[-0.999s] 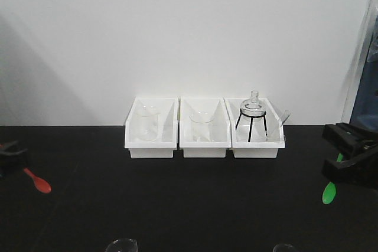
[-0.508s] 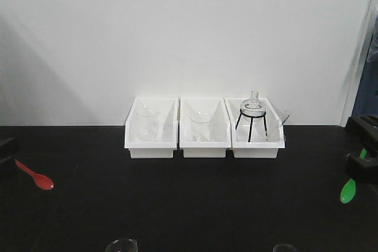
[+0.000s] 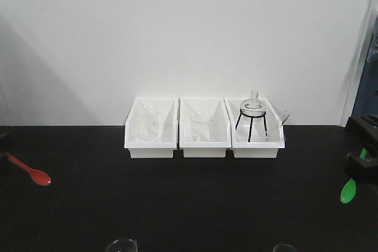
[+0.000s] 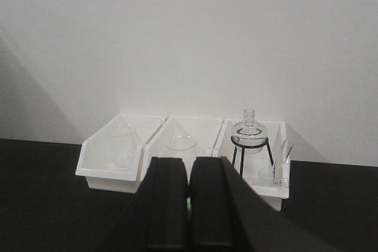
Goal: Sort red and green spoons into left cabinet
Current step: 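Grasp the green spoon in the other beaker with the right gripper and lift, then drive backward and turn away from the bench holding both spoons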
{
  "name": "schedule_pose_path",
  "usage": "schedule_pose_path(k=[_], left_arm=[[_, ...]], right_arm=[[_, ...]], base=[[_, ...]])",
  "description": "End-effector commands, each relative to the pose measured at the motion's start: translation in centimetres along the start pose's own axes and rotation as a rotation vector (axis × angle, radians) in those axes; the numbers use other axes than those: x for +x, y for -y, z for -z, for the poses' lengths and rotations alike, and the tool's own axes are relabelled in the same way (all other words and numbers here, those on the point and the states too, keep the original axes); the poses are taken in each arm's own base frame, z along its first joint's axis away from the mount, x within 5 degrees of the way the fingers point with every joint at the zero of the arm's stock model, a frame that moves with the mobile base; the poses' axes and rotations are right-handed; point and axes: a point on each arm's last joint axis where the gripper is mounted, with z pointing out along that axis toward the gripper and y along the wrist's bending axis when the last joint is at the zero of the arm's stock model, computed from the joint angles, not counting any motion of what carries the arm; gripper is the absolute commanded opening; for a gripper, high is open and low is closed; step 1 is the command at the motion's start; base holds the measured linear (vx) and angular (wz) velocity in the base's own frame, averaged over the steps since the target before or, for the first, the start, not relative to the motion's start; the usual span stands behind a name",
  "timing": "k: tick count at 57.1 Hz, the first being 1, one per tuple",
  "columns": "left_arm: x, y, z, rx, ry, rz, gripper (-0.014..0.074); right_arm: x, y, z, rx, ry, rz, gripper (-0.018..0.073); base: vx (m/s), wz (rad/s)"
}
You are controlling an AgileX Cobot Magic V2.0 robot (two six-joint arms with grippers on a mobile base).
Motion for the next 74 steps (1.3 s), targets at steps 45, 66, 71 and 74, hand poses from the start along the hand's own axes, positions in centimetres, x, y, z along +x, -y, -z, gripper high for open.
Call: schedule_pose_path(k=[45, 66, 71, 74], left_arm=[[-1.28, 0.68, 0.43, 0.038, 0.051, 0.06, 0.0], [-1.29, 0.64, 0.43, 0.034, 0.051, 0.06, 0.0], [-1.29, 0.63, 0.43, 0.033, 0.051, 0.06, 0.0], [-1.29, 0.63, 0.43, 0.033, 0.051, 0.06, 0.0]], right_arm=[[-1.48, -0.45, 0.32, -0.037, 0.067, -0.001, -0.0009], [-1.46, -0.43, 0.3, -0.037, 0.066, -0.002, -0.0009], [-1.46, -0.43, 0.3, -0.037, 0.066, -0.002, -0.0009], [-1.46, -0.43, 0.3, -0.037, 0.066, -0.002, -0.0009]], base=[[0.0, 0.0], [-0.07, -0.02], [-0.16, 0.0], [-0.19, 0.0]])
